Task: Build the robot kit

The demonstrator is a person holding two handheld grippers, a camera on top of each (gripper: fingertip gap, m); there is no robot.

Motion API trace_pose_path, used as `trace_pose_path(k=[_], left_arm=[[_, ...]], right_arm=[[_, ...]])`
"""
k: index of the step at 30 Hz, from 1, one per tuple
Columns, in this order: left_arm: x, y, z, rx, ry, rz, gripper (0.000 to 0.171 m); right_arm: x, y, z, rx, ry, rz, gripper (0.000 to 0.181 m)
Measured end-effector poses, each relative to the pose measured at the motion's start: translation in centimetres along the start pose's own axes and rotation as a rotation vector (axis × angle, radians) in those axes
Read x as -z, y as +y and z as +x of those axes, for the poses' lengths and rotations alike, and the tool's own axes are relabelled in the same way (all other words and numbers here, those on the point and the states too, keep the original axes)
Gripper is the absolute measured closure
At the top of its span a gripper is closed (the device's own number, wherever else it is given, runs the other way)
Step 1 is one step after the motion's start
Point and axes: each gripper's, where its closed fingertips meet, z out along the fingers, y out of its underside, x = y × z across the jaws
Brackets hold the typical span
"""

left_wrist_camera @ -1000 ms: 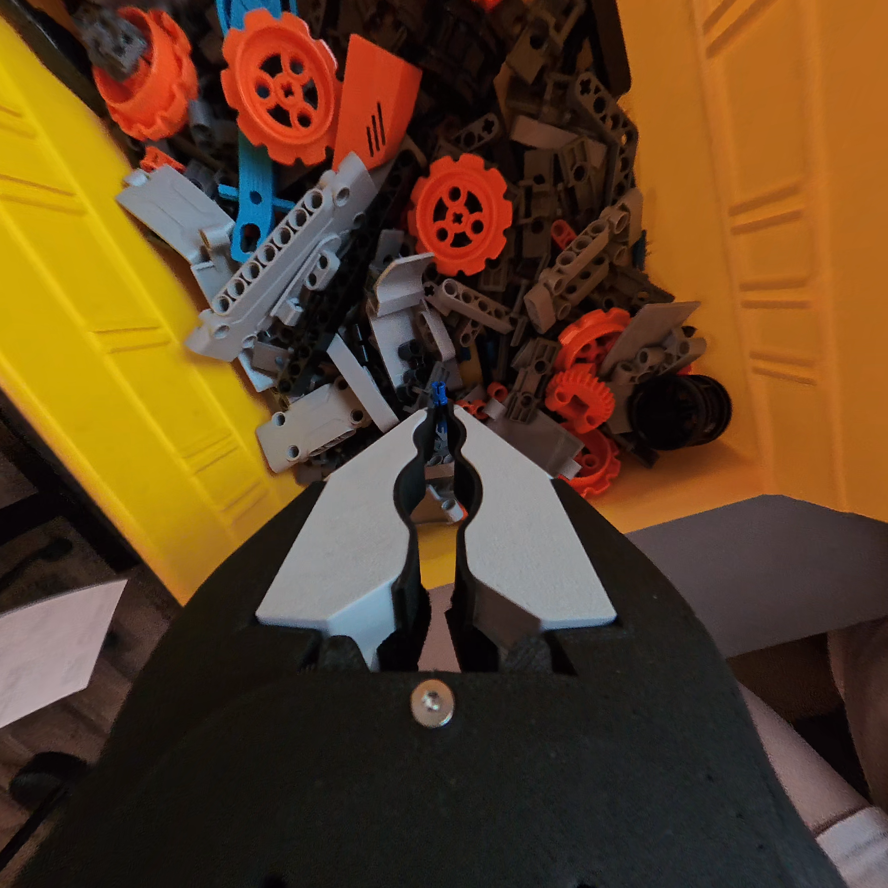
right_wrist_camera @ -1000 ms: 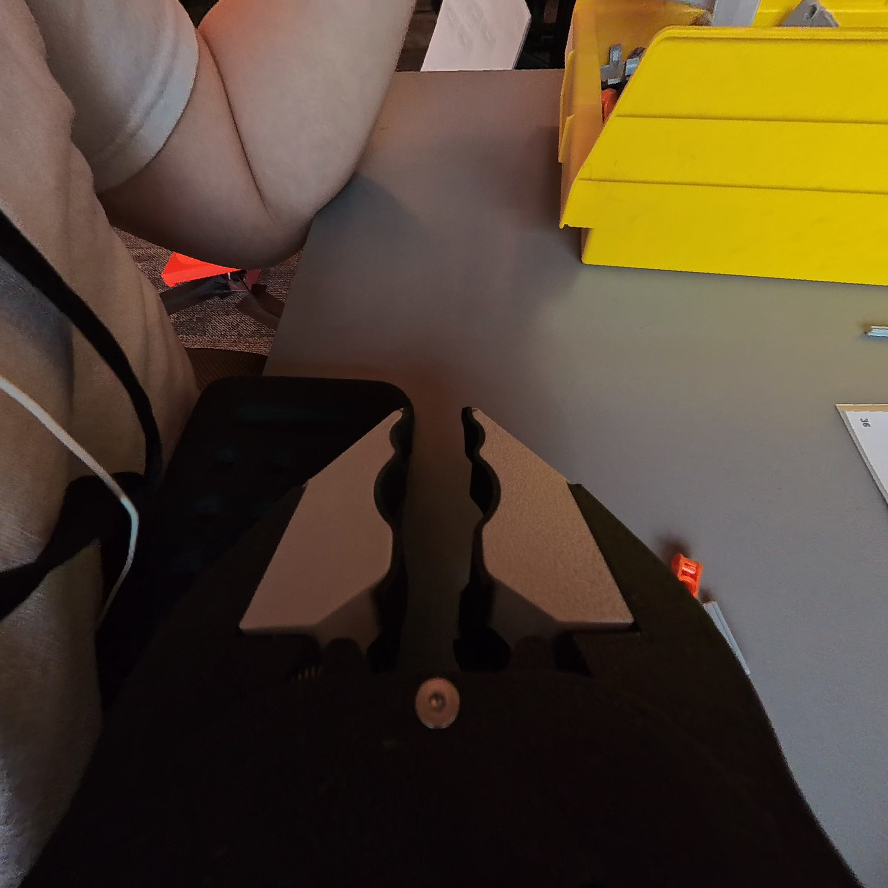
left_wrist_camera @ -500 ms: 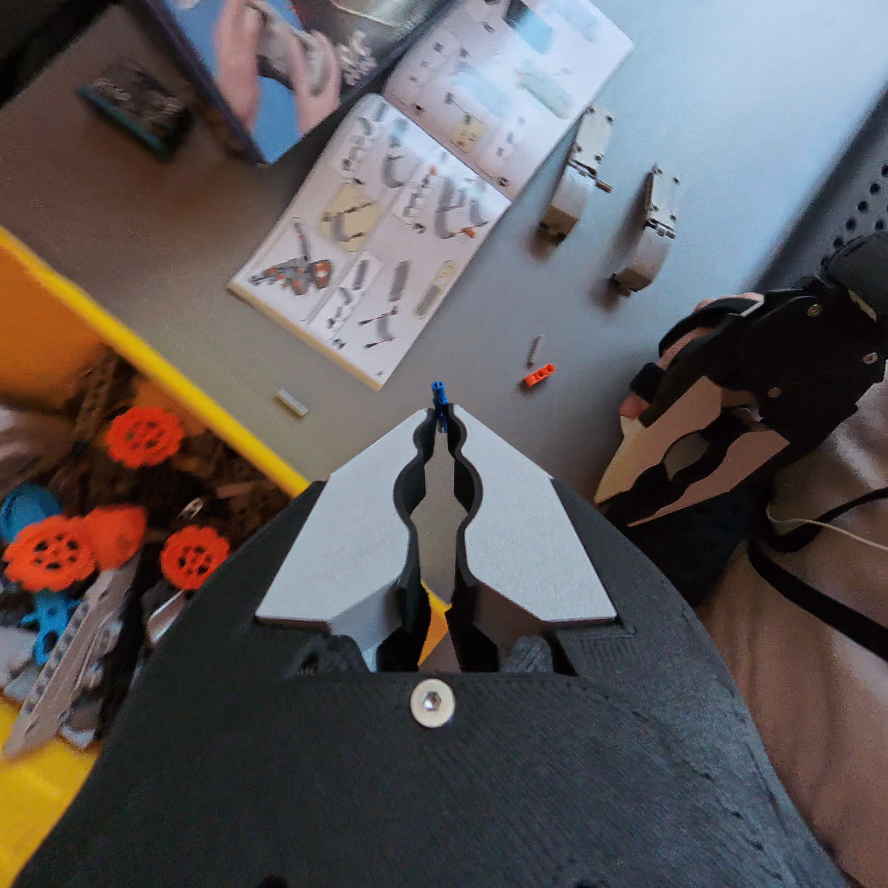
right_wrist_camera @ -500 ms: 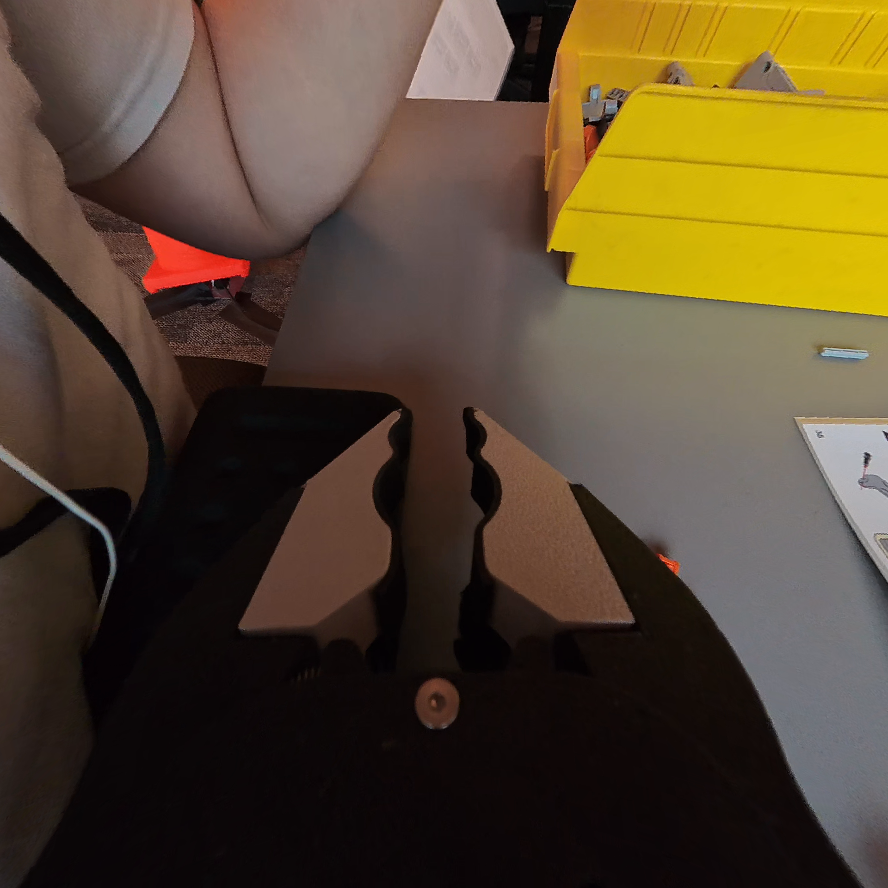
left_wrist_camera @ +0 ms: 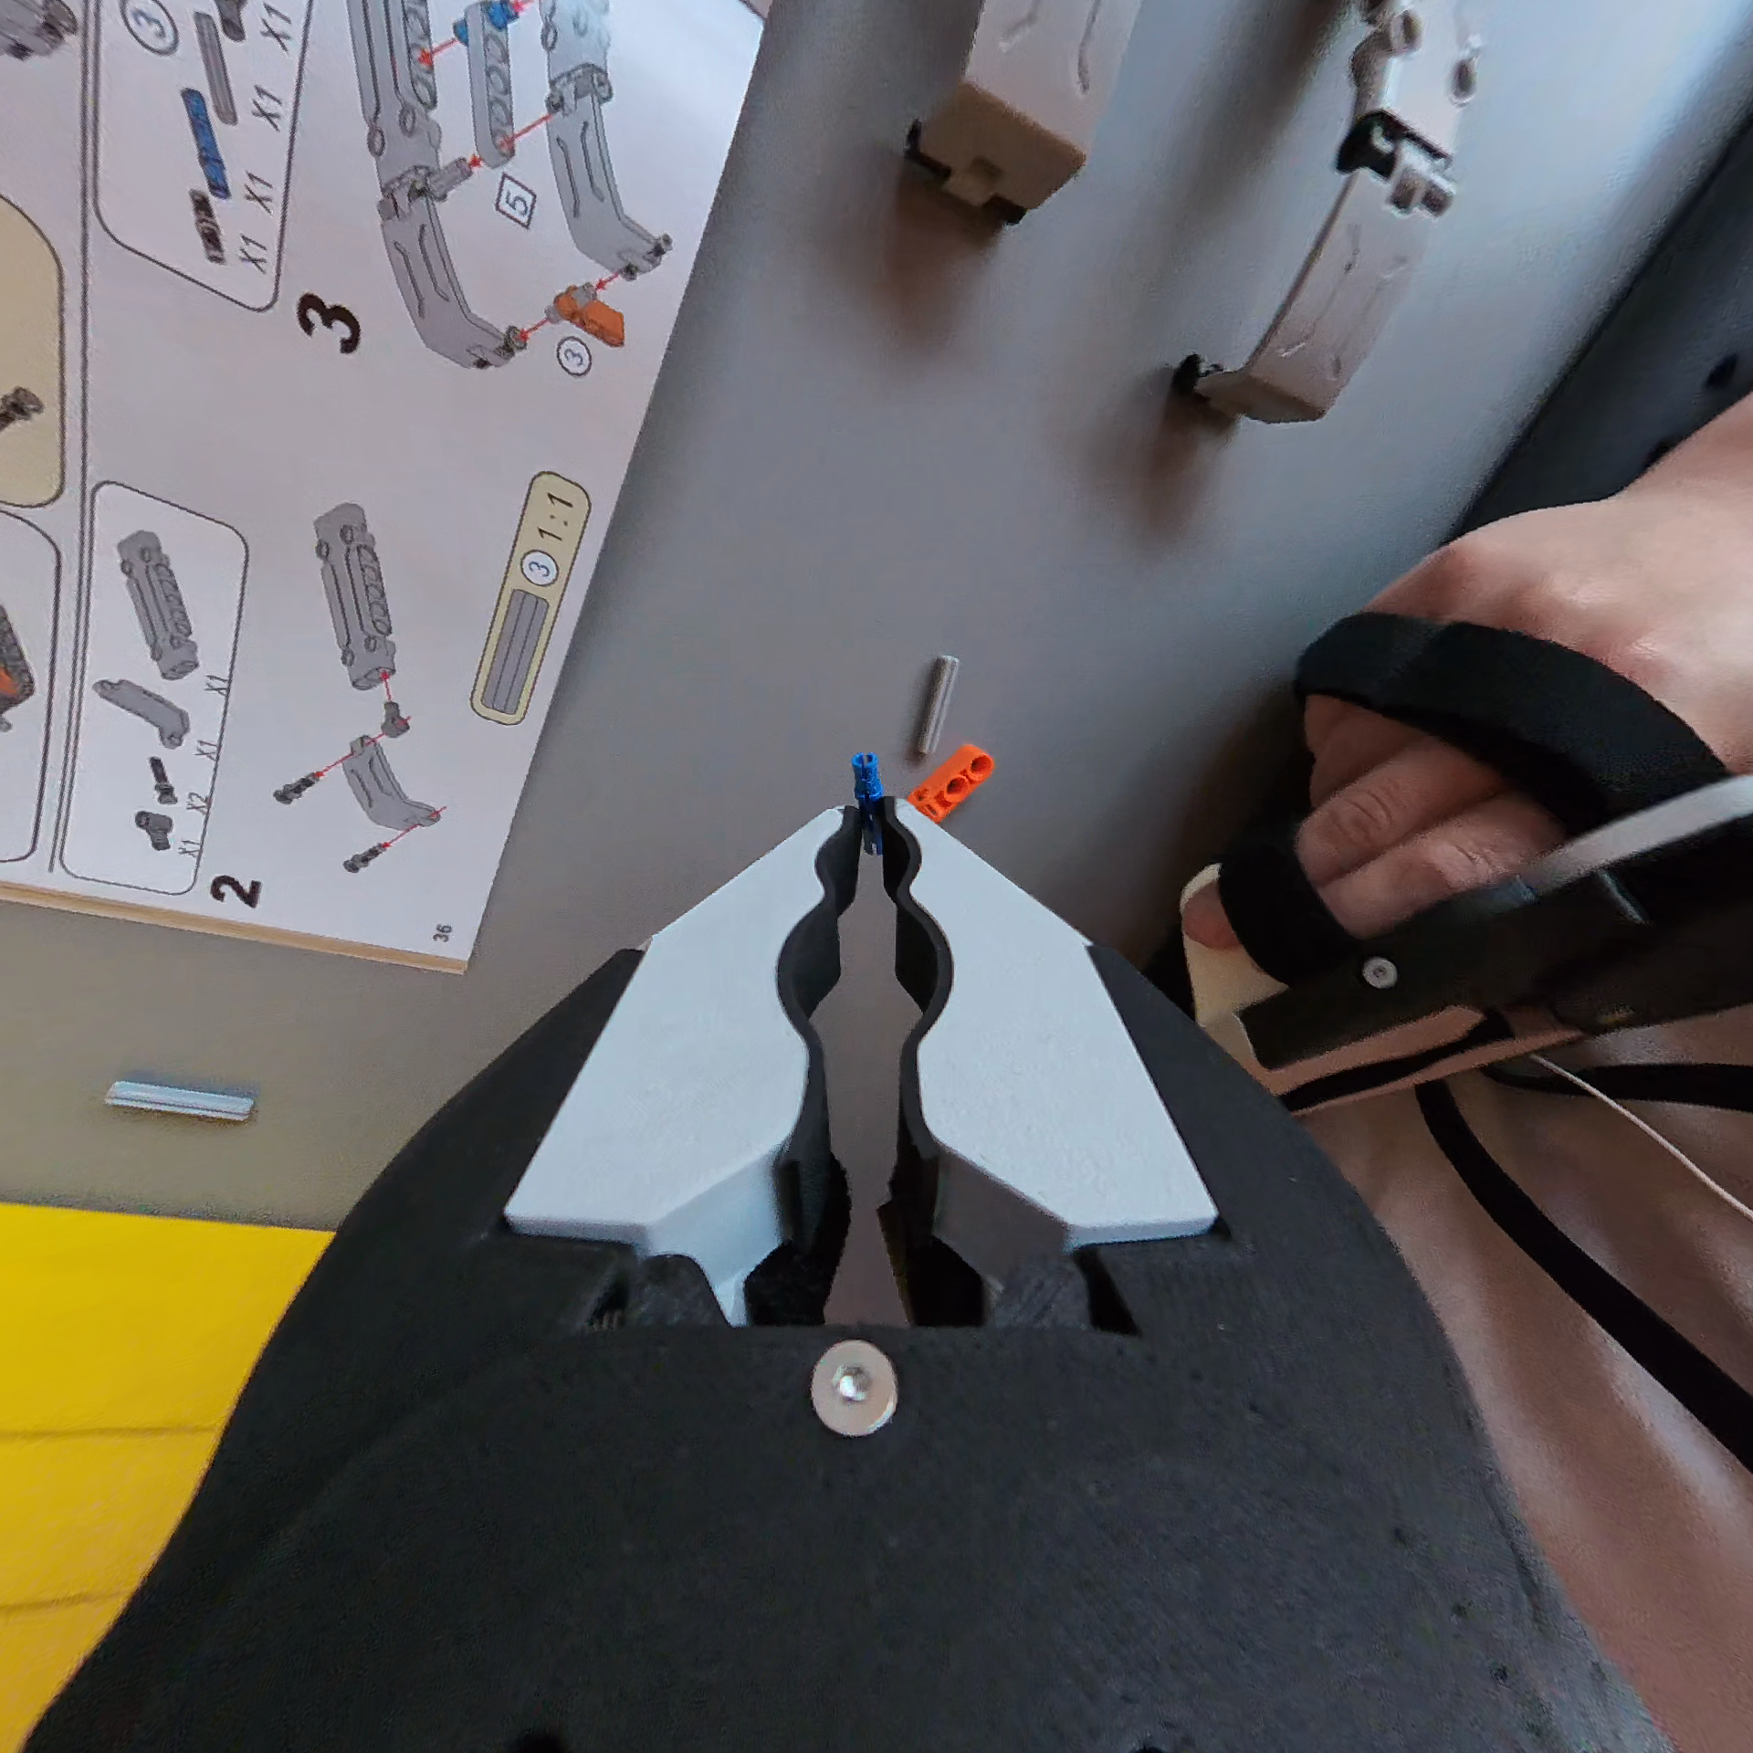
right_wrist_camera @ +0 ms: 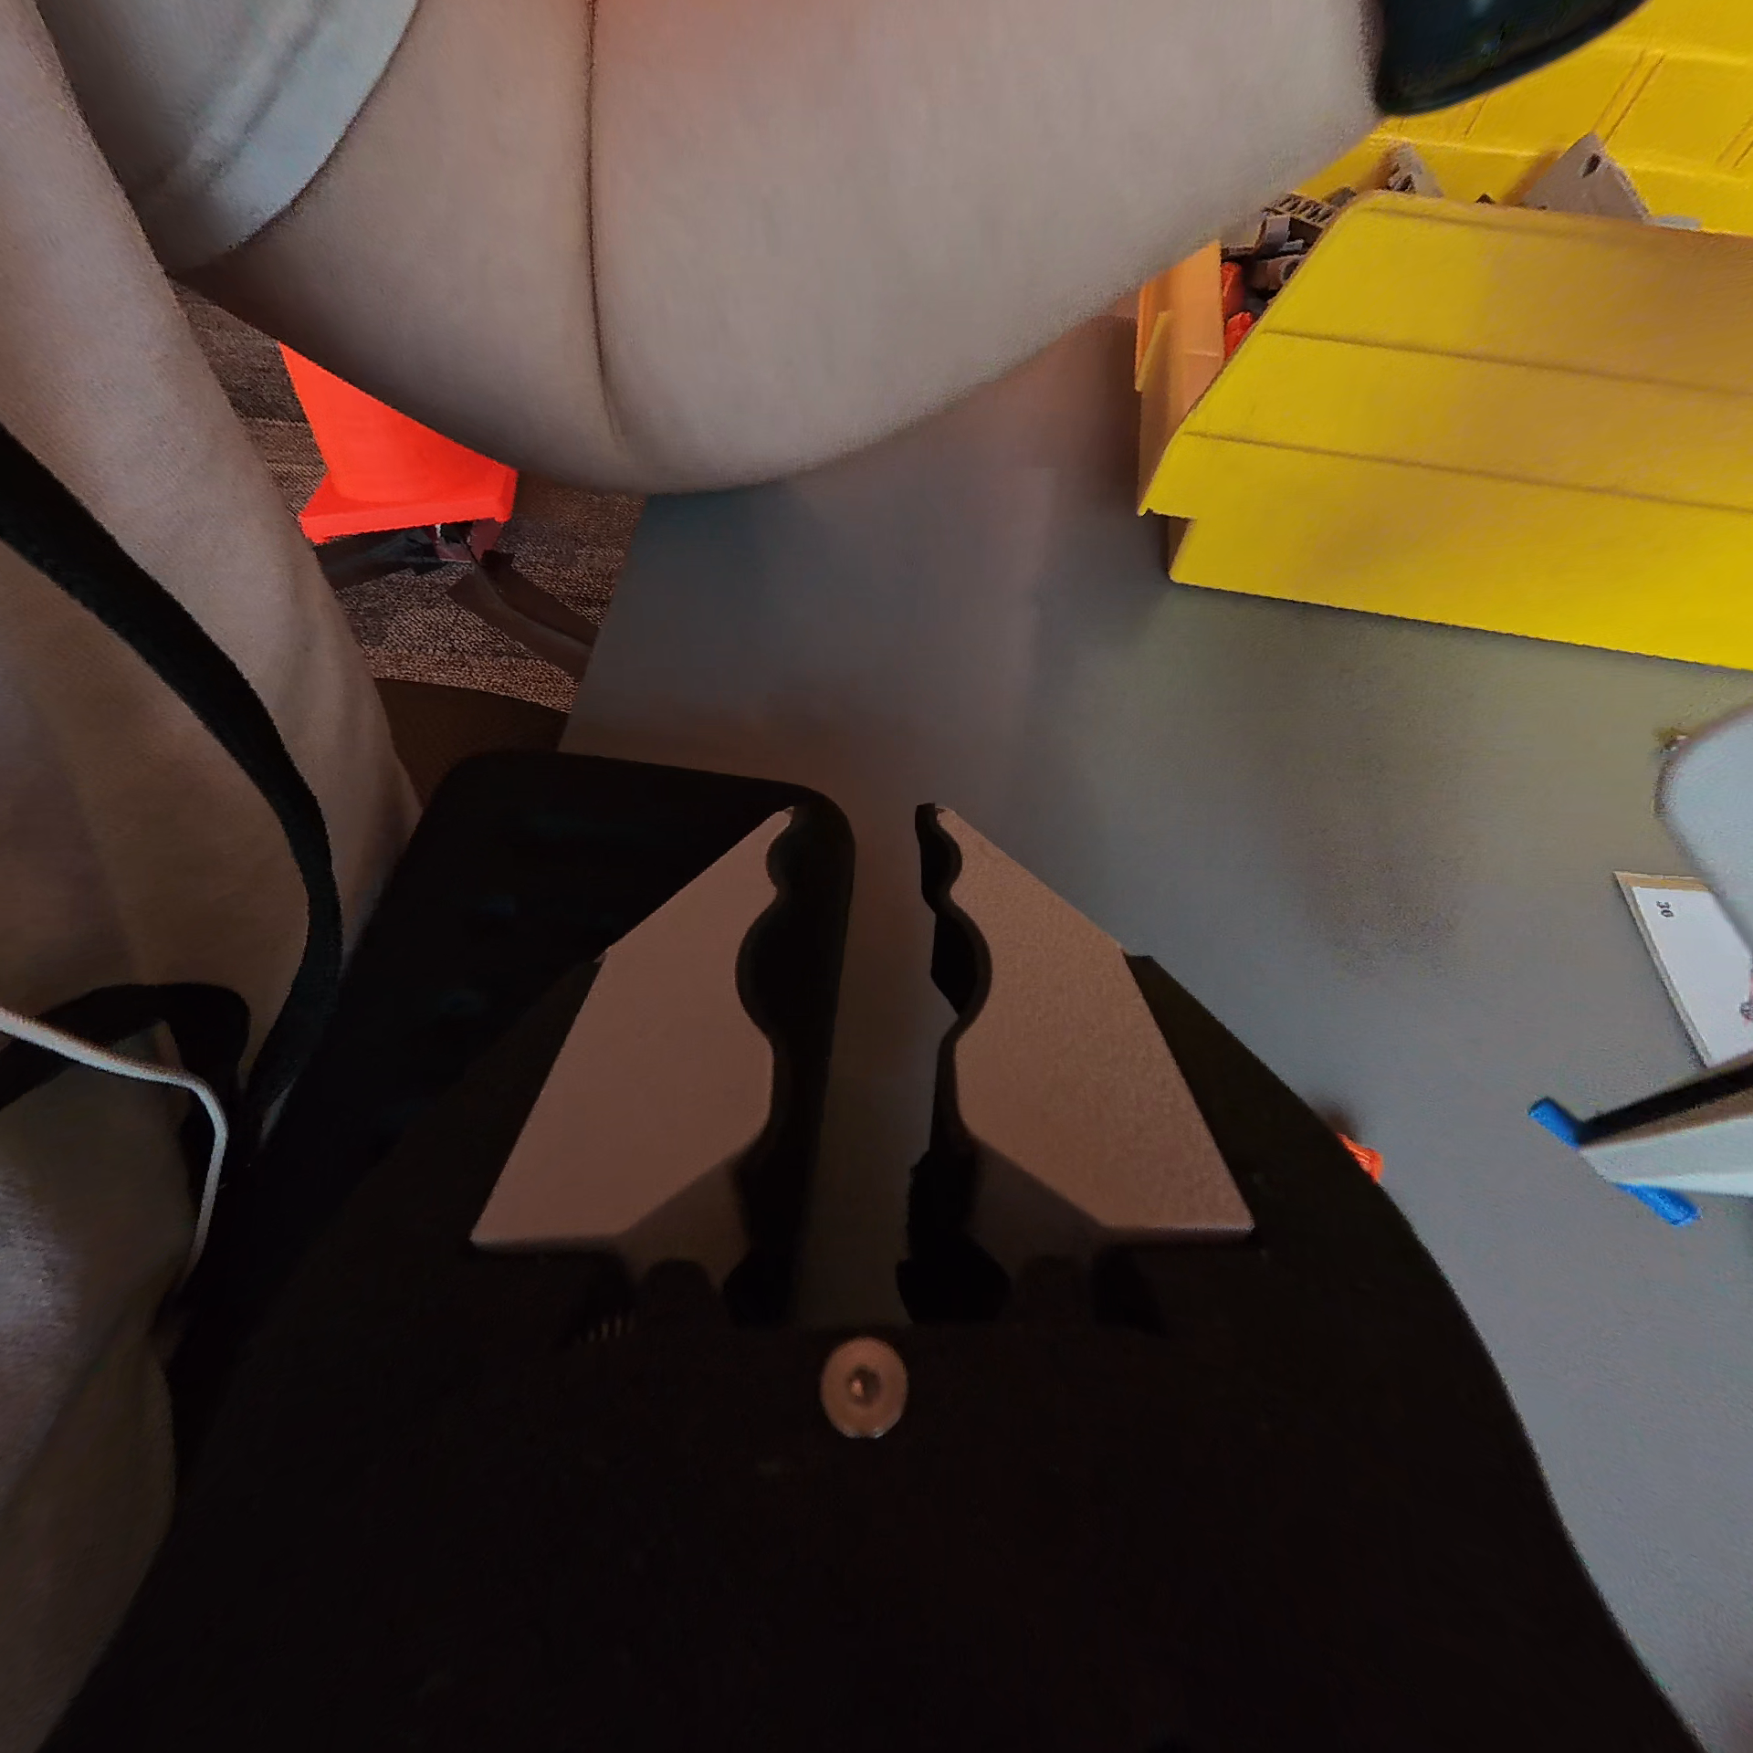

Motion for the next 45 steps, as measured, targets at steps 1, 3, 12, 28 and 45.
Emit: trace_pose_path(k=[1, 3, 12, 28, 45], left_arm=[[-0.4, 0.0, -0.2, 0.002, -0.007, -0.018, 0.169], [-1.1, -0.1, -0.5, -0.011, -0.021, -0.039, 0.169], [-2.0, 0.3, -1.2, -0.059, -0.080, -0.099, 0.153], [19.0, 6.6, -7.2, 0.235, -0.383, 0.635, 0.153], [28.5, 12.5, -6.5, 0.268, -0.325, 1.145, 0.141]], right_arm=[[0.0, 0.0, 0.0, 0.002, -0.001, 0.001, 0.159], [0.0, -0.1, -0.2, -0.001, -0.009, 0.003, 0.159], [0.1, 0.0, -0.3, 0.001, -0.017, -0.005, 0.158], [0.1, 0.2, -0.4, -0.016, -0.030, -0.011, 0.158], [0.1, 0.2, -0.5, -0.012, -0.029, -0.010, 0.158]])
